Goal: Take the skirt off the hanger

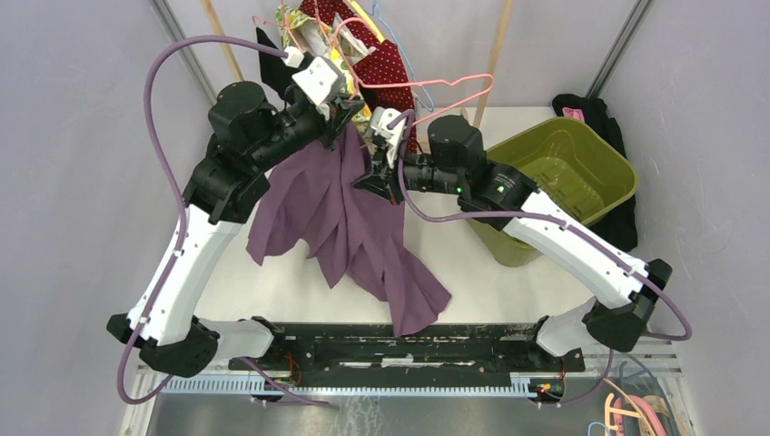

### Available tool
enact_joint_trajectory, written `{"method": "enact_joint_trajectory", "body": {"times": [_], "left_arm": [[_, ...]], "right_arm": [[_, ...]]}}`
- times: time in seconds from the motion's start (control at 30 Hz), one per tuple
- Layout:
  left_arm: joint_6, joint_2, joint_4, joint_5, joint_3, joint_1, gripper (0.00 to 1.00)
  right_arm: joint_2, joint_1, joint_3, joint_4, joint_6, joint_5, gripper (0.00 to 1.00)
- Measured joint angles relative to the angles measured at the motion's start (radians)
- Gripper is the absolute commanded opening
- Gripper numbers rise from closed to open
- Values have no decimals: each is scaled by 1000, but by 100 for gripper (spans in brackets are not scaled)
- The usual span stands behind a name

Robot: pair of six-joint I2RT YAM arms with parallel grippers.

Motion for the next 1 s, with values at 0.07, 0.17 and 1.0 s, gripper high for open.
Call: {"method": "enact_joint_trajectory", "body": {"times": [0.07,0.17,1.0], "left_arm": [[-23,26,61,0,0,0,3],[-59,68,127,1,0,0,3],[-220,135,369,-61,95,0,3]], "right_arm": [[34,11,37,3,4,6,1],[70,27,71,23,4,36,1],[58,27,-11,307,40,181,1]]}}
